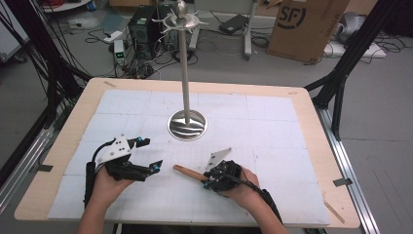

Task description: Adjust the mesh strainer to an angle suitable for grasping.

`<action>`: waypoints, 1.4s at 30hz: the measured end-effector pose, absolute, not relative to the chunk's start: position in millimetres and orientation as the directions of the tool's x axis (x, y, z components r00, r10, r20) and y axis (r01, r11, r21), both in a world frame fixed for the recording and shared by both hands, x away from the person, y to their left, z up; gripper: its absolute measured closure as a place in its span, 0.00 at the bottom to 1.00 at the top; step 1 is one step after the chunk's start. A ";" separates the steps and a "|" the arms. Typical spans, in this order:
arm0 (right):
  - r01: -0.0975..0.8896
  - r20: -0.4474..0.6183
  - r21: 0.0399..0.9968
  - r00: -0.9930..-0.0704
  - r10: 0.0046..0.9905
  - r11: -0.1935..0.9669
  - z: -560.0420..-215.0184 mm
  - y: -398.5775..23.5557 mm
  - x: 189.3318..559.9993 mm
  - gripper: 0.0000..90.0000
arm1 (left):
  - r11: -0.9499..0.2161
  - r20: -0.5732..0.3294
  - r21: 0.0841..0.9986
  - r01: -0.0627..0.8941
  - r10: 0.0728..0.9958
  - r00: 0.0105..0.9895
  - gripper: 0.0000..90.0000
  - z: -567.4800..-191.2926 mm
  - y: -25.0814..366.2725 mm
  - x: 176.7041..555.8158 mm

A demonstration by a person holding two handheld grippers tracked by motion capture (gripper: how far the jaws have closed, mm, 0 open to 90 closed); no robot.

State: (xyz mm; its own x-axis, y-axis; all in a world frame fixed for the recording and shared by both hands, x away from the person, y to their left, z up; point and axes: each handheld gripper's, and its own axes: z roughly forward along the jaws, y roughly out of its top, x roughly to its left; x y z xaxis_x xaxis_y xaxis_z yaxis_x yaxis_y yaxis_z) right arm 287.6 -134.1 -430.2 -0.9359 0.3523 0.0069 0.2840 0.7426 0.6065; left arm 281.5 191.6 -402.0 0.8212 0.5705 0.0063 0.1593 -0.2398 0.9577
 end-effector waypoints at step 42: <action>0.320 -0.017 0.368 -0.937 0.350 0.873 -415.6 -123.3 296.3 0.74 | -0.245 -0.002 0.956 0.165 0.553 0.833 0.16 -403.3 186.7 282.0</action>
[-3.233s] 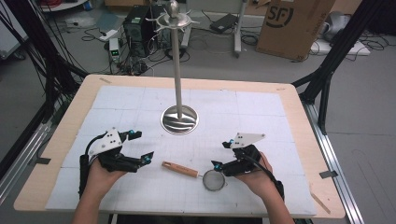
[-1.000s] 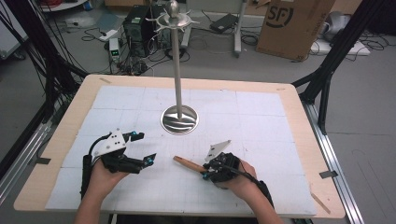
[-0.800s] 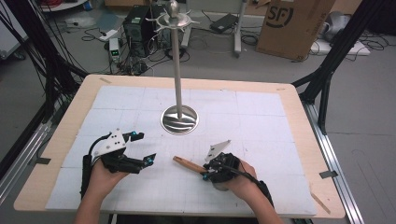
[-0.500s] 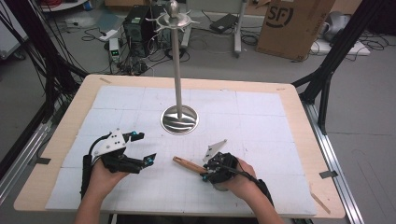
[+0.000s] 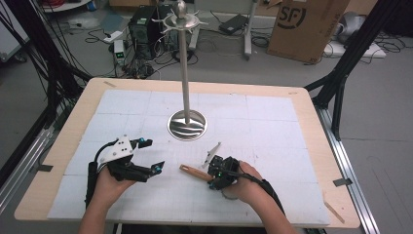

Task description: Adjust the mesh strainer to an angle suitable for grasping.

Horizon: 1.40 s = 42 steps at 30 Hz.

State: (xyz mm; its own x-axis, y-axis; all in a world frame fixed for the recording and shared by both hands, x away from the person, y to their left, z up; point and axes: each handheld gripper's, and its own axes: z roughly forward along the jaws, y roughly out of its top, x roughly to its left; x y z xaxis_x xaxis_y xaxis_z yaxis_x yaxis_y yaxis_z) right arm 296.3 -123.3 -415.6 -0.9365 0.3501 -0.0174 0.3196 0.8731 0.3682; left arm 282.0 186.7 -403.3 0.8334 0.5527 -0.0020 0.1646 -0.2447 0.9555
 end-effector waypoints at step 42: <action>0.228 -0.115 0.654 -0.912 0.393 0.722 -386.4 -154.4 284.2 0.77 | -0.252 0.004 0.953 0.166 0.562 0.827 0.16 -403.8 186.9 283.0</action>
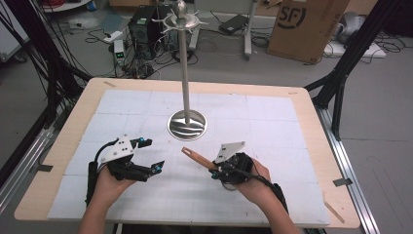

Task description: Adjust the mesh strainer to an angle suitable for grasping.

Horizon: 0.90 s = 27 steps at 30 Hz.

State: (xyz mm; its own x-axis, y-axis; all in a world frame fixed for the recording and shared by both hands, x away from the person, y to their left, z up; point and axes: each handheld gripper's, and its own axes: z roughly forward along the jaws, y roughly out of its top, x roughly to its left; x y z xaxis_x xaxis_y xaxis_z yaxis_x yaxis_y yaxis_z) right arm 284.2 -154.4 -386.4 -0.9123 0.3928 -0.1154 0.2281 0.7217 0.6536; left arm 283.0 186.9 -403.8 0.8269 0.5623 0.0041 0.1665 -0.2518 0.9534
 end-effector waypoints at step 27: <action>0.155 -0.096 0.825 -0.909 0.406 0.543 -360.7 -178.2 282.0 0.77 | -0.225 -0.021 0.962 0.155 0.505 0.863 0.17 -390.5 164.5 279.7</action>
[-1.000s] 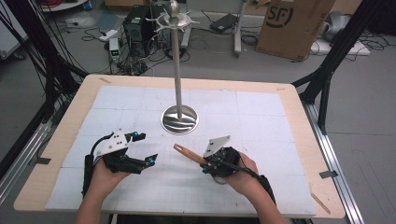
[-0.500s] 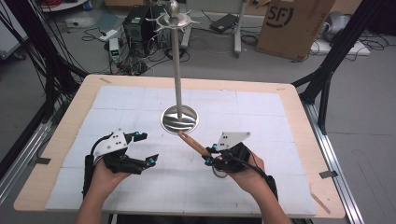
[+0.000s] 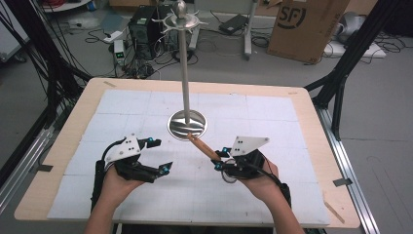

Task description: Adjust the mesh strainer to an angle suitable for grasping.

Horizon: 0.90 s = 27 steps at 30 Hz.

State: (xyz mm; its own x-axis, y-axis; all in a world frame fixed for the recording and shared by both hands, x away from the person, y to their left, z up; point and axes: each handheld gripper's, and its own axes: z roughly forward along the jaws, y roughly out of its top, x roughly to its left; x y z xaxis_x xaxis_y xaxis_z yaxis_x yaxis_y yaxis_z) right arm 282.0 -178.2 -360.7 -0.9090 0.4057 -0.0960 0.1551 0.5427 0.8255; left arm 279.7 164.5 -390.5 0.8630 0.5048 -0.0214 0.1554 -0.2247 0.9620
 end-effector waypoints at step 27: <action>0.070 -0.079 0.870 -0.957 0.278 0.489 -334.7 -169.0 286.6 0.77 | -0.146 -0.030 0.986 0.083 0.331 0.943 0.17 -347.2 124.3 289.8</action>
